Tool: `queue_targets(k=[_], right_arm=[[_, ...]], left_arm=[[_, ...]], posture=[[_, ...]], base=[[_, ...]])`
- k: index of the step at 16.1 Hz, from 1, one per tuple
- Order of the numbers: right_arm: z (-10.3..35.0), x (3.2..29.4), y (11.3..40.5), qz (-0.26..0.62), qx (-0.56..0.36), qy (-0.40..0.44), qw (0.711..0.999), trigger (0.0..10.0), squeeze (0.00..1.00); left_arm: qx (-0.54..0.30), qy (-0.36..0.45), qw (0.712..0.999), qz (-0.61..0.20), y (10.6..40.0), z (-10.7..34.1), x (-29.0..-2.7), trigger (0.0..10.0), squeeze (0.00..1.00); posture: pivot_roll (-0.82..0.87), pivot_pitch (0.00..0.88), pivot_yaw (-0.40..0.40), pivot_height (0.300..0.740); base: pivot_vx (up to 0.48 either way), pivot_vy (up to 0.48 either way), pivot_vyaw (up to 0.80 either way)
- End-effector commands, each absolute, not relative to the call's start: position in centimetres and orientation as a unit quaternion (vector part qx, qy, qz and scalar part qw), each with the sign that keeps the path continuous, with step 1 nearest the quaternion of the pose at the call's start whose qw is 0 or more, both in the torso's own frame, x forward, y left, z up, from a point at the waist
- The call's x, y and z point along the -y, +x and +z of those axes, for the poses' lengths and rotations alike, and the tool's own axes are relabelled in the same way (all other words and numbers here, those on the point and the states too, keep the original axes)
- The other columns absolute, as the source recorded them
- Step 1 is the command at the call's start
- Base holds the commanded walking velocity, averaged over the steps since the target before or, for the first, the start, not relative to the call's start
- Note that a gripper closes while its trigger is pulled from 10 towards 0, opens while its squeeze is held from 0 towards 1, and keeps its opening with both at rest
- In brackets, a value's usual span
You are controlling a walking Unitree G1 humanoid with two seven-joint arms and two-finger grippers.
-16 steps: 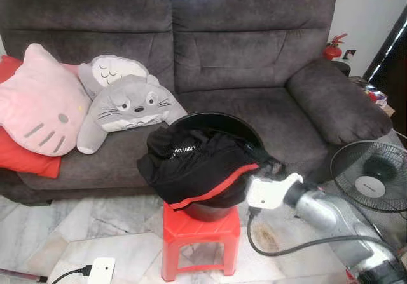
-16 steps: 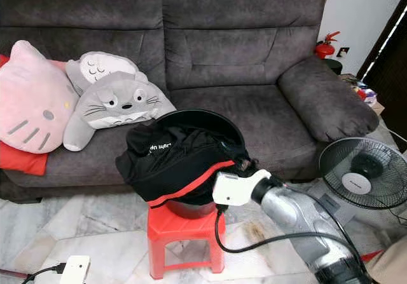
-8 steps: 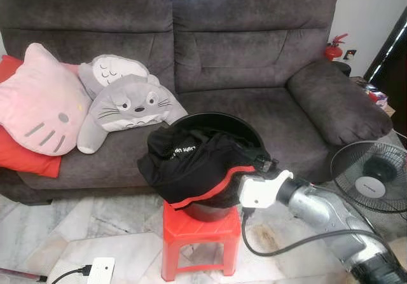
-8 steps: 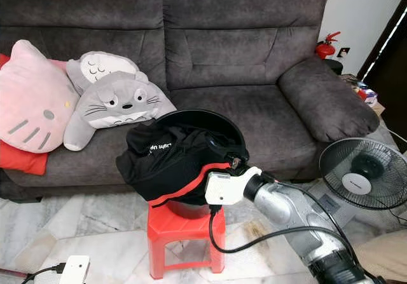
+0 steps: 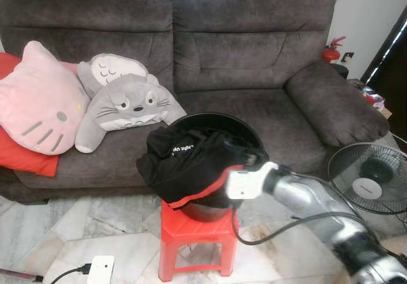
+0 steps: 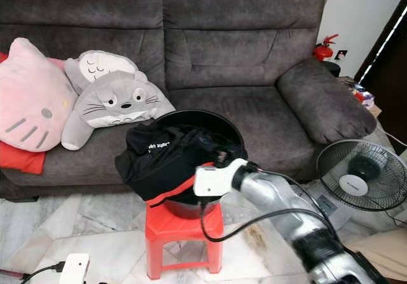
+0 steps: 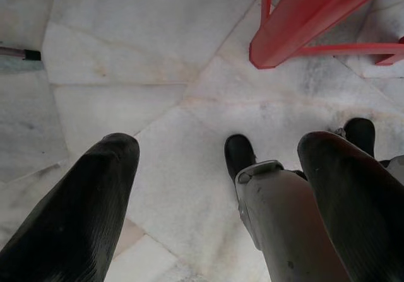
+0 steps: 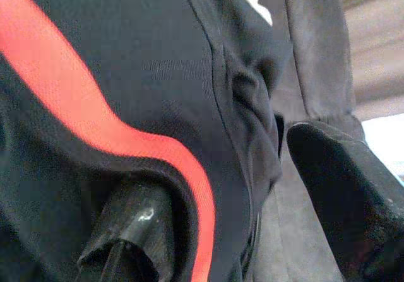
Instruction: Hang hanger
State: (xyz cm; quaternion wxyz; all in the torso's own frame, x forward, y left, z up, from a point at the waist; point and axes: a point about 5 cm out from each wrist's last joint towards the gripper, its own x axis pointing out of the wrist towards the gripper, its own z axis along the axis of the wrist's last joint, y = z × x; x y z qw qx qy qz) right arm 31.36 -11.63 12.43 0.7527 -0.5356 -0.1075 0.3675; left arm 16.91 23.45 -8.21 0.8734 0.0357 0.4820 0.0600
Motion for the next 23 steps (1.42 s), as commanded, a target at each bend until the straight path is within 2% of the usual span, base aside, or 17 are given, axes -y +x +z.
queue_targets(k=[1, 4, 8, 13, 18, 22, 23], right_arm=[[12.7, 10.3, 31.2, 0.394, 0.127, -0.525, 0.744, 10.0, 0.00], [12.9, 8.7, 30.5, 0.427, 0.155, -0.504, 0.735, 10.0, 0.00], [12.9, 9.1, 30.9, 0.406, 0.151, -0.522, 0.735, 10.0, 0.00], [14.1, 9.7, 31.7, 0.330, 0.166, -0.533, 0.761, 10.0, 0.00], [15.0, 8.9, 31.6, 0.313, 0.210, -0.520, 0.766, 10.0, 0.00], [13.0, 8.4, 30.8, 0.374, 0.166, -0.524, 0.747, 10.0, 0.00], [12.9, 8.4, 30.8, 0.376, 0.165, -0.525, 0.746, 6.3, 0.00]], left_arm=[[-0.481, 0.030, 0.874, 0.063, 16.8, -8.3, -23.2, 10.0, 0.00], [-0.481, 0.028, 0.874, 0.066, 16.7, -8.3, -23.2, 10.0, 0.00], [-0.481, 0.028, 0.874, 0.066, 16.7, -8.4, -23.2, 10.0, 0.00], [-0.478, 0.028, 0.875, 0.067, 16.7, -8.3, -23.3, 10.0, 0.00], [-0.476, 0.027, 0.876, 0.067, 16.7, -8.3, -23.3, 10.0, 0.00], [-0.476, 0.026, 0.876, 0.067, 16.7, -8.3, -23.3, 10.0, 0.00], [-0.476, 0.026, 0.876, 0.067, 16.7, -8.3, -23.3, 10.0, 0.00]], posture=[[-0.14, 0.000, -0.062, 0.740], [-0.14, 0.000, -0.063, 0.740], [-0.14, 0.000, -0.061, 0.740], [-0.15, 0.000, -0.057, 0.740], [-0.15, 0.000, -0.056, 0.740], [-0.14, 0.000, -0.061, 0.740], [-0.14, 0.000, -0.061, 0.740]], base=[[0.000, 0.000, 0.00], [0.000, 0.000, 0.00], [0.000, 0.000, 0.00], [0.000, 0.000, 0.00], [0.000, 0.000, 0.00], [0.000, 0.000, 0.00], [0.000, 0.000, 0.00]])
